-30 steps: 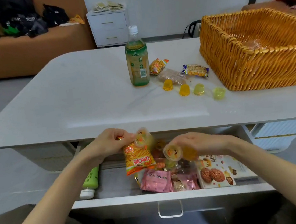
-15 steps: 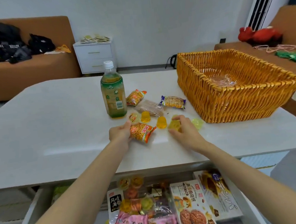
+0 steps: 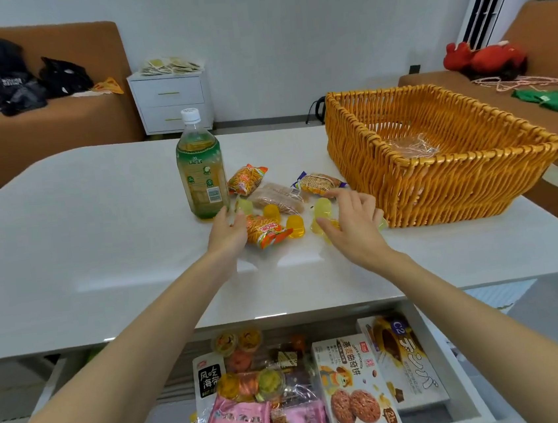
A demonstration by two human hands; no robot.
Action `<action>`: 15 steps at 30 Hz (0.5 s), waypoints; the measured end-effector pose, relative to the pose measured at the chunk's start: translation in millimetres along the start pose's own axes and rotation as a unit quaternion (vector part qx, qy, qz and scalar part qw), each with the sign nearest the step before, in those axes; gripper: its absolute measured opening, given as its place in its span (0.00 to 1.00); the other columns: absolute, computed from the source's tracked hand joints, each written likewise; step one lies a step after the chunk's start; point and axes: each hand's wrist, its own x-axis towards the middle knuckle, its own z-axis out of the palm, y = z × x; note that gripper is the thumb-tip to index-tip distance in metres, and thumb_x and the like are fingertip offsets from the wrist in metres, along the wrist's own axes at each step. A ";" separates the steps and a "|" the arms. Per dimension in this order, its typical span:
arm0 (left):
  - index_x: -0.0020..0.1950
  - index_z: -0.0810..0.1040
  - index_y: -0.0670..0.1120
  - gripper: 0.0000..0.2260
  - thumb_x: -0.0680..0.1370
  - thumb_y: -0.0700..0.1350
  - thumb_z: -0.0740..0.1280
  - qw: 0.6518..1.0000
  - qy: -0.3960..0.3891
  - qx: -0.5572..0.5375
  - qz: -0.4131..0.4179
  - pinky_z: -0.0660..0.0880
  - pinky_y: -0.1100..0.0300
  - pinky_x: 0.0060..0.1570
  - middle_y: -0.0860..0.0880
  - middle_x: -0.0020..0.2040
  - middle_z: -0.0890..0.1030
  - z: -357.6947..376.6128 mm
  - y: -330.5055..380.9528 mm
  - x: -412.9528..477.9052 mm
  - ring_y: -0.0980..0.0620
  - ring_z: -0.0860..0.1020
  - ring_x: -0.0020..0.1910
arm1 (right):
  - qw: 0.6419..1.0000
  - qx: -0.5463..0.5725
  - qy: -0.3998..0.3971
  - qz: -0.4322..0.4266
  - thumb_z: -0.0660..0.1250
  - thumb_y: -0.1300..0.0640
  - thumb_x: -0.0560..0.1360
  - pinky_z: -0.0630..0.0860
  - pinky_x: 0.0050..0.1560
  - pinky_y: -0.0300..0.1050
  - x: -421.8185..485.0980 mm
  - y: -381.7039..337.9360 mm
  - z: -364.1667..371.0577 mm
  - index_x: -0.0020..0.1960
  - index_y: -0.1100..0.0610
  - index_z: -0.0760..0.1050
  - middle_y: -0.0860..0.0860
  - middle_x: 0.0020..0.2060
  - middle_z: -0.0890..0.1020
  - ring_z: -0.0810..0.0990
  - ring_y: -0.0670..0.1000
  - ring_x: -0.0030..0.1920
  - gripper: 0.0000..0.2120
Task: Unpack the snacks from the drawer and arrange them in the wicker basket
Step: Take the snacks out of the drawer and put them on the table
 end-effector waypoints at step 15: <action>0.68 0.70 0.54 0.19 0.78 0.44 0.67 0.904 -0.239 0.294 0.197 0.71 0.73 0.51 0.57 0.62 0.76 -95.5 -103.3 -119.7 0.64 0.76 0.55 | 0.944 0.029 -0.317 -0.089 0.64 0.47 0.78 0.75 0.45 0.39 -130.3 -53.9 -23.3 0.54 0.50 0.79 0.44 0.44 0.82 0.78 0.41 0.42 0.10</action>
